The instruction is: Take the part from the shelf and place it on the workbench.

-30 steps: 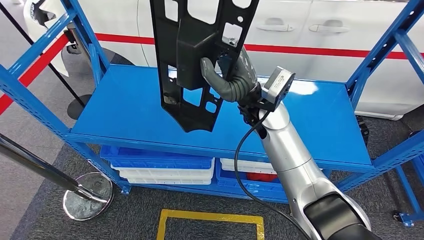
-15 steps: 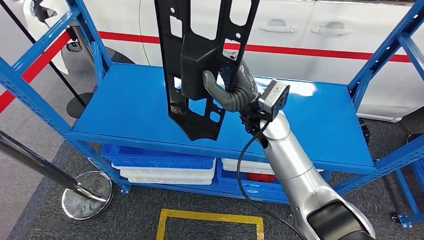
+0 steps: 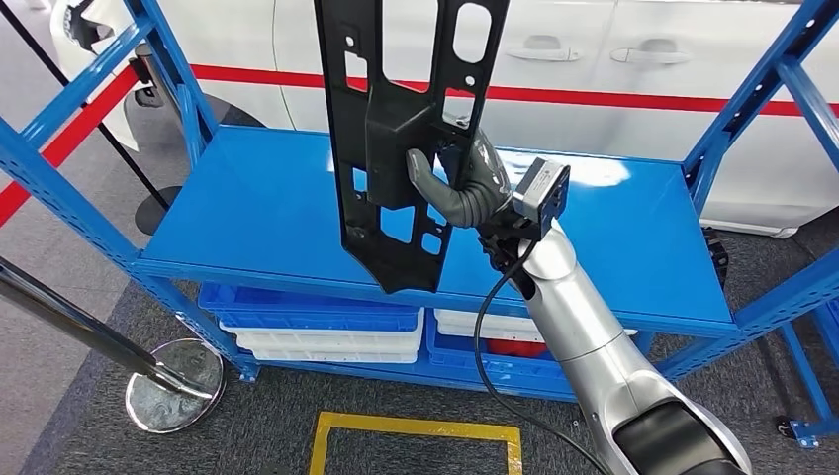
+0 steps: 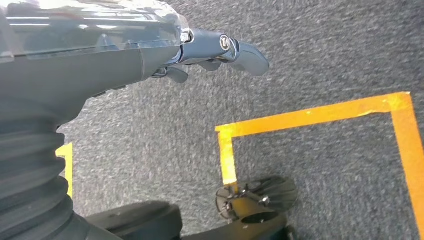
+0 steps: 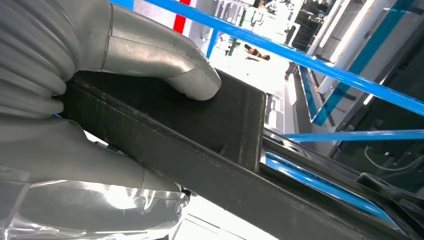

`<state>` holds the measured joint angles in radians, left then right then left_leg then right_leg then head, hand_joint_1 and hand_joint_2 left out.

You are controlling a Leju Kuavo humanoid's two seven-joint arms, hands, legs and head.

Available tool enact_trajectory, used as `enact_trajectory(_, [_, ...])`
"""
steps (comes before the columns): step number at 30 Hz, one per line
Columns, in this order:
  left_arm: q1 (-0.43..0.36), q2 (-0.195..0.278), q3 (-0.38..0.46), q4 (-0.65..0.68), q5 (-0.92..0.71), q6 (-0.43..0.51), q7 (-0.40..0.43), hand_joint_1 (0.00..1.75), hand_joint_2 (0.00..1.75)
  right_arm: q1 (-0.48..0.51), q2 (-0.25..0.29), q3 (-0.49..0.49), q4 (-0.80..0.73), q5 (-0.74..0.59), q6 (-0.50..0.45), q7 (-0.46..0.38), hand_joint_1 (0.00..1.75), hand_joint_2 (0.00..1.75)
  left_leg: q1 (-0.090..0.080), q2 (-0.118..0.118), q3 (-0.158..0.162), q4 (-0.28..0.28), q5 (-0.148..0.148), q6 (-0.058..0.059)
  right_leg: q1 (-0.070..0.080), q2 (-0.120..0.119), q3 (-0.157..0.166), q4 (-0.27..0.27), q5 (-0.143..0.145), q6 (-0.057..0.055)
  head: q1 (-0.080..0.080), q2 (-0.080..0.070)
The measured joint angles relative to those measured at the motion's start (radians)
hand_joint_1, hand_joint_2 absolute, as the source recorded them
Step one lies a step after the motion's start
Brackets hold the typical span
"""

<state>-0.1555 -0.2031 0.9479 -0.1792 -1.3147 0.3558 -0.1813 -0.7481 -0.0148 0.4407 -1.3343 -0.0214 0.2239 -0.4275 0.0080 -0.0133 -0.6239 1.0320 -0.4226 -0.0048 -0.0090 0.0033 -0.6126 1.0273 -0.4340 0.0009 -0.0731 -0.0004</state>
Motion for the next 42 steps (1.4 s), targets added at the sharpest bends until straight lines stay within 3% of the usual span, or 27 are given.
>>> enact_trajectory(1, [0.001,0.000,0.001,0.000,0.001,0.000,0.004,0.00,1.75,-0.001,0.000,0.000,0.001,-0.001,0.000,0.000,1.75,1.75,0.001,0.001,-0.007,0.016,-0.018,-0.005,-0.002,-0.002,-0.002,-0.004,0.006,-0.009,0.000,0.000])
enact_trajectory(3, [0.003,0.000,0.003,0.000,0.004,0.001,0.013,0.00,1.75,-0.002,0.001,0.001,0.001,-0.004,-0.001,0.001,1.75,1.75,0.004,0.003,-0.043,0.112,-0.092,-0.011,-0.002,-0.007,-0.012,-0.007,0.018,-0.022,0.000,0.000])
enact_trajectory(5, [0.006,0.000,0.006,0.000,0.007,0.001,0.016,0.00,1.75,-0.002,0.001,0.001,0.002,-0.006,-0.002,0.003,1.75,1.75,0.005,0.005,-0.086,0.246,-0.165,-0.016,0.002,-0.010,-0.029,-0.005,0.030,-0.027,0.000,0.000])
enact_trajectory(6, [0.007,0.000,0.007,0.000,0.008,0.001,0.016,0.00,1.75,-0.002,0.001,0.001,0.003,-0.006,-0.002,0.004,1.75,1.75,0.005,0.005,-0.092,0.282,-0.181,-0.017,0.005,-0.010,-0.038,-0.004,0.037,-0.028,0.000,0.000])
enact_trajectory(7, [0.008,0.001,0.007,0.000,0.008,0.001,0.016,0.00,1.75,-0.002,0.001,0.001,0.004,-0.006,-0.002,0.005,1.75,1.75,0.005,0.005,-0.076,0.275,-0.177,-0.016,0.006,-0.010,-0.048,-0.003,0.044,-0.027,0.000,0.000])
enact_trajectory(8, [0.009,0.001,0.008,0.000,0.008,0.001,0.017,0.00,1.75,-0.002,0.001,0.001,0.004,-0.006,-0.002,0.006,1.75,1.75,0.004,0.005,-0.040,0.230,-0.159,-0.014,0.008,-0.010,-0.056,-0.002,0.052,-0.026,0.000,0.000])
enact_trajectory(10, [0.007,0.001,0.008,0.000,0.007,0.000,0.025,0.00,1.75,-0.003,0.002,0.001,0.004,-0.010,-0.004,0.006,1.75,1.75,0.003,0.006,0.061,0.080,-0.118,-0.004,0.011,-0.010,-0.069,-0.001,0.066,-0.020,0.000,0.000])
enact_trajectory(11, [0.007,0.001,0.008,0.000,0.004,-0.002,0.034,0.00,1.75,-0.003,0.001,0.001,0.004,-0.012,-0.007,0.006,1.75,1.75,0.000,0.006,0.094,0.025,-0.105,0.001,0.012,-0.010,-0.072,0.000,0.073,-0.016,0.000,0.000])
enact_trajectory(12, [0.009,0.001,0.008,0.000,0.000,-0.004,0.044,0.00,1.75,-0.003,0.001,0.001,0.004,-0.015,-0.011,0.005,1.75,1.75,-0.003,0.006,0.110,-0.005,-0.098,0.006,0.012,-0.011,-0.075,0.000,0.080,-0.010,0.000,0.000])
enact_trajectory(15, [0.024,0.001,0.008,0.000,-0.006,-0.009,0.063,0.00,1.75,0.003,-0.001,0.001,0.002,-0.018,-0.023,-0.002,1.75,1.75,-0.008,0.007,0.098,-0.017,-0.070,0.024,0.007,-0.009,-0.080,-0.009,0.099,0.008,0.000,0.000])
enact_trajectory(17, [0.032,0.000,0.010,0.000,-0.005,-0.009,0.066,0.00,1.75,0.008,-0.006,0.000,-0.003,-0.019,-0.028,-0.006,1.75,1.75,-0.003,0.011,0.080,-0.025,-0.042,0.037,0.005,-0.005,-0.100,0.023,0.047,0.018,0.000,0.000])
enact_trajectory(19, [0.036,0.000,0.012,0.000,-0.004,-0.009,0.067,0.00,1.75,0.013,-0.009,-0.002,-0.012,-0.019,-0.032,-0.006,1.75,1.75,-0.003,0.013,0.051,-0.026,-0.017,0.044,0.000,-0.004,-0.132,0.134,-0.062,0.025,0.000,0.000])
enact_trajectory(20, [0.039,0.000,0.013,0.000,-0.004,-0.009,0.068,0.00,1.75,0.016,-0.010,-0.003,-0.016,-0.019,-0.035,-0.006,1.75,1.75,-0.003,0.013,0.036,-0.026,-0.005,0.044,-0.003,-0.004,-0.145,0.201,-0.103,0.029,0.000,0.000])
enact_trajectory(21, [0.042,0.000,0.014,0.000,-0.004,-0.010,0.068,0.00,1.75,0.022,-0.012,-0.005,-0.020,-0.019,-0.037,-0.005,1.75,1.75,-0.003,0.013,0.020,-0.024,0.006,0.043,-0.004,-0.004,-0.148,0.255,-0.121,0.032,0.000,0.000])
enact_trajectory(23, [0.047,0.000,0.015,0.000,-0.004,-0.015,0.068,0.00,1.75,0.037,-0.014,-0.011,-0.034,-0.019,-0.039,-0.004,1.75,1.75,-0.001,0.013,-0.012,-0.019,0.026,0.040,-0.006,-0.004,-0.106,0.266,-0.094,0.036,0.000,0.000])
enact_trajectory(25, [0.047,0.000,0.017,0.000,-0.004,-0.021,0.066,0.00,1.75,0.048,-0.014,-0.016,-0.053,-0.017,-0.039,-0.002,1.75,1.75,0.000,0.011,-0.040,-0.010,0.042,0.032,-0.008,-0.004,-0.002,0.147,-0.062,0.034,0.000,0.000])
enact_trajectory(27, [0.046,0.000,0.018,0.000,-0.002,-0.024,0.064,0.00,1.75,0.054,-0.011,-0.016,-0.071,-0.013,-0.038,0.001,1.75,1.75,-0.001,0.010,-0.052,-0.006,0.057,0.020,-0.003,-0.001,0.083,0.027,-0.075,0.024,0.000,0.000])
enact_trajectory(28, [0.046,0.000,0.020,0.000,-0.001,-0.025,0.063,0.00,1.75,0.056,-0.008,-0.016,-0.078,-0.011,-0.038,0.003,1.75,1.75,-0.001,0.010,-0.053,-0.008,0.064,0.014,0.001,0.001,0.100,-0.002,-0.085,0.017,0.000,0.000])
enact_trajectory(30, [0.046,0.000,0.022,0.000,-0.001,-0.029,0.061,0.00,1.75,0.059,0.000,-0.016,-0.086,-0.006,-0.038,0.009,1.75,1.75,0.000,0.009,-0.052,-0.013,0.078,0.000,0.004,-0.001,0.095,-0.012,-0.071,0.001,-0.001,0.000])
enact_trajectory(31, [0.046,0.000,0.023,0.000,0.000,-0.031,0.060,0.00,1.75,0.059,0.006,-0.016,-0.087,-0.004,-0.038,0.012,1.75,1.75,0.001,0.009,-0.058,-0.008,0.068,-0.005,0.002,-0.003,0.088,-0.015,-0.062,-0.008,-0.001,0.000])
enact_trajectory(33, [0.046,0.000,0.024,0.000,-0.001,-0.032,0.057,0.00,1.75,0.060,0.016,-0.017,-0.090,-0.002,-0.038,0.017,1.75,1.75,0.004,0.009,-0.081,0.052,-0.009,-0.013,-0.001,-0.008,0.065,-0.020,-0.037,-0.025,-0.001,0.000])
enact_trajectory(35, [0.043,0.000,0.024,0.000,-0.004,-0.033,0.056,0.00,1.75,0.060,0.021,-0.019,-0.092,-0.007,-0.036,0.018,1.75,1.75,0.004,0.009,-0.106,0.178,-0.112,-0.019,0.003,-0.011,0.036,-0.018,-0.013,-0.032,-0.001,0.000])
enact_trajectory(36, [0.042,0.000,0.023,0.000,-0.009,-0.034,0.058,0.00,1.75,0.062,0.022,-0.023,-0.092,-0.011,-0.035,0.018,1.75,1.75,0.004,0.009,-0.111,0.238,-0.136,-0.022,0.006,-0.011,0.021,-0.017,-0.001,-0.033,-0.001,0.000])
enact_trajectory(37, [0.040,0.000,0.023,0.000,-0.014,-0.035,0.061,0.00,1.75,0.064,0.022,-0.028,-0.092,-0.016,-0.034,0.017,1.75,1.75,0.004,0.009,-0.105,0.278,-0.136,-0.022,0.008,-0.012,0.005,-0.015,0.010,-0.033,-0.001,0.000])
enact_trajectory(38, [0.038,0.000,0.022,0.000,-0.021,-0.037,0.066,0.00,1.75,0.066,0.021,-0.038,-0.092,-0.022,-0.033,0.016,1.75,1.75,0.004,0.009,-0.084,0.284,-0.116,-0.021,0.010,-0.013,-0.012,-0.013,0.021,-0.031,-0.001,0.000])
enact_trajectory(40, [0.034,0.000,0.020,0.000,-0.035,-0.040,0.080,0.00,1.75,0.069,0.016,-0.065,-0.093,-0.036,-0.025,0.013,1.75,1.75,0.004,0.009,0.005,0.193,-0.073,-0.012,0.013,-0.014,-0.041,-0.006,0.042,-0.027,-0.001,0.000])
enact_trajectory(42, [0.030,0.000,0.015,0.000,-0.048,-0.043,0.091,0.00,1.75,0.070,0.005,-0.095,-0.094,-0.047,-0.016,0.010,1.75,1.75,-0.001,0.009,0.106,0.051,-0.085,0.000,0.016,-0.014,-0.060,-0.002,0.061,-0.019,-0.001,0.000])
